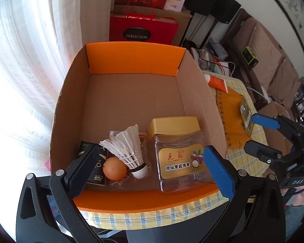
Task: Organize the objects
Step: 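Move the right gripper to the gold foil packet and grasp it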
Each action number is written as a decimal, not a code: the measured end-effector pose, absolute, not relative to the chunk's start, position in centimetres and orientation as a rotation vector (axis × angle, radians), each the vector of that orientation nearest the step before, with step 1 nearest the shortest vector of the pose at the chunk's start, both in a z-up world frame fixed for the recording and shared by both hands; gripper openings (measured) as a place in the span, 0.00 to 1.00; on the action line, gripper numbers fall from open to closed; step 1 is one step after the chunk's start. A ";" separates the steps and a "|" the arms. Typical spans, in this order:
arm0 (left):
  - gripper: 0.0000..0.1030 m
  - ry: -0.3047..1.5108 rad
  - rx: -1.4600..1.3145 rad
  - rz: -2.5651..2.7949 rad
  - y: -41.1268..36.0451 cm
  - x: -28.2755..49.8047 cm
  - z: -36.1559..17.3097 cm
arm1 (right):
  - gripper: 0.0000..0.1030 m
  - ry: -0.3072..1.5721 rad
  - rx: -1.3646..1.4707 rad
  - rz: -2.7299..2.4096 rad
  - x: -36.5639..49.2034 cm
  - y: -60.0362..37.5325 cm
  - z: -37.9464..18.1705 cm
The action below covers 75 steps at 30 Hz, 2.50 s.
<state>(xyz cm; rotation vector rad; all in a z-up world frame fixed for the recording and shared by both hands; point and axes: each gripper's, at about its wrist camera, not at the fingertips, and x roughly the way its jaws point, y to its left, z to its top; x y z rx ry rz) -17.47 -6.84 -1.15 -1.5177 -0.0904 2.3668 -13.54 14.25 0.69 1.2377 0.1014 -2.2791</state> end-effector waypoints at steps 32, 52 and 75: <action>1.00 0.094 -1.476 2.168 10.3 -18.9 -0.3 | 0.85 -0.077 1.362 -2.591 -15.0 32.2 -0.6; 0.88 0.159 -1.549 2.114 16.6 -22.5 -4.1 | 0.85 -0.132 1.430 -2.620 -16.7 36.8 -4.9; 0.47 -0.073 -1.612 1.922 23.3 -24.1 -9.0 | 0.61 -0.246 1.479 -2.554 -16.7 38.6 -9.1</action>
